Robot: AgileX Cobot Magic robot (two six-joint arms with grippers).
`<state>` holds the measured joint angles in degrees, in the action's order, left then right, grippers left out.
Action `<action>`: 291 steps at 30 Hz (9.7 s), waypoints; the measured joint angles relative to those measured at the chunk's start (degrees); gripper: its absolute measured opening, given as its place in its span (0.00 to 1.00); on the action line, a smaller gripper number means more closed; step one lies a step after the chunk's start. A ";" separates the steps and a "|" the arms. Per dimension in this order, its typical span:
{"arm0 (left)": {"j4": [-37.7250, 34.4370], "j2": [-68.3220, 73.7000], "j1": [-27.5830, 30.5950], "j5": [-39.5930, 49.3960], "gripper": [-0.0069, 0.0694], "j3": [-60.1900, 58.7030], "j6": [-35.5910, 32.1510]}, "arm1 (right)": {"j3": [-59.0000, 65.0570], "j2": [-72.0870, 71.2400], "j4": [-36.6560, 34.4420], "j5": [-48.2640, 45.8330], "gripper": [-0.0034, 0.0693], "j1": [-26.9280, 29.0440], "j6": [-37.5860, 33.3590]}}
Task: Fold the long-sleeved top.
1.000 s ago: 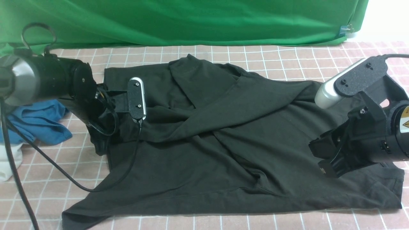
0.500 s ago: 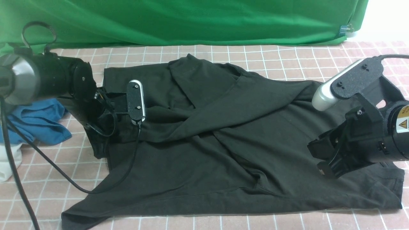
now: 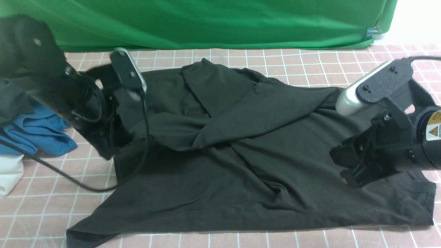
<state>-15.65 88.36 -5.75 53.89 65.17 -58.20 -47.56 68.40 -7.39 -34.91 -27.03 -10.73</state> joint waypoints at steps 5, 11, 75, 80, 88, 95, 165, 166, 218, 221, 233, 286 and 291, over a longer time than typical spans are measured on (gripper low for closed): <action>-3.96 -6.97 -3.17 4.83 0.14 0.00 13.83 | 0.00 1.78 0.00 4.51 0.44 0.00 0.00; -9.33 -10.48 -12.04 14.32 0.14 0.05 27.04 | 0.00 3.30 -0.03 5.40 0.48 0.00 0.00; 0.34 3.39 -4.04 9.22 0.14 3.04 26.32 | -52.88 58.04 -2.65 -17.85 0.71 -6.85 21.18; 0.20 3.39 -4.04 9.22 0.14 3.04 26.32 | -52.94 59.24 -2.73 -17.32 0.65 -6.85 20.23; -0.24 3.39 -4.04 10.11 0.14 3.04 26.32 | -53.30 59.19 -2.86 -18.07 0.22 -6.85 17.98; -1.14 3.39 -4.04 11.19 0.14 3.04 26.40 | -53.34 56.07 0.22 -20.77 0.11 -6.85 16.81; 5.10 0.63 -8.08 11.48 0.14 -2.22 29.58 | -50.95 58.00 -6.77 -22.56 0.17 -7.98 -68.32; 5.10 0.63 -8.08 11.43 0.14 -2.22 29.58 | -50.95 57.94 -6.50 -22.61 0.13 -7.98 -68.27; -3.46 8.72 0.29 -2.78 0.14 -2.22 33.01 | -50.95 54.59 -10.66 6.40 0.12 -0.30 -61.08; -0.60 10.25 0.34 -3.39 0.18 -2.22 33.01 | -50.88 55.86 -10.58 10.80 0.22 -0.62 -61.20; 16.96 11.43 0.61 -13.63 0.77 -2.03 38.59 | -50.76 51.64 -5.80 -0.72 0.61 -0.62 -38.47; 7.04 -5.77 -10.18 -4.13 0.14 -14.22 22.38 | -13.23 13.78 -2.36 -17.65 0.23 -5.79 -17.45; 6.01 -6.29 -10.18 0.96 0.14 -14.23 22.06 | -13.23 13.78 -1.22 -16.09 0.26 -0.74 -15.55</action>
<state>-9.64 82.07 -15.93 54.85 50.94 -36.14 -60.79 82.17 -8.61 -51.01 -27.78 -26.28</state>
